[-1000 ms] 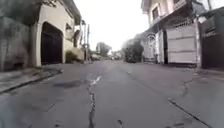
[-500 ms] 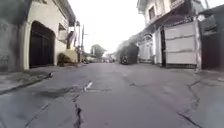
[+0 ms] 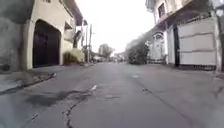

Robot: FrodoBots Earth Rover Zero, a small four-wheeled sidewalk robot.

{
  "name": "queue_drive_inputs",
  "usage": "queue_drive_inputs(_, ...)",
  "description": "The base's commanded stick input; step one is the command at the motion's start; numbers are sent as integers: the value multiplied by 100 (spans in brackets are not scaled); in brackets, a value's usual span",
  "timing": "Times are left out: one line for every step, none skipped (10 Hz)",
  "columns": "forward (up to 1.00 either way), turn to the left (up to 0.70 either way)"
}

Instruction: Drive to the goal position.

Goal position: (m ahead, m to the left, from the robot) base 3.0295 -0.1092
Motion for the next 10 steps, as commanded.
queue_drive_inputs(100, 50)
queue_drive_inputs(100, 50)
queue_drive_inputs(100, 50)
queue_drive_inputs(100, 50)
queue_drive_inputs(100, 50)
queue_drive_inputs(100, 14)
queue_drive_inputs(100, 2)
queue_drive_inputs(100, -8)
queue_drive_inputs(100, -17)
queue_drive_inputs(100, -26)
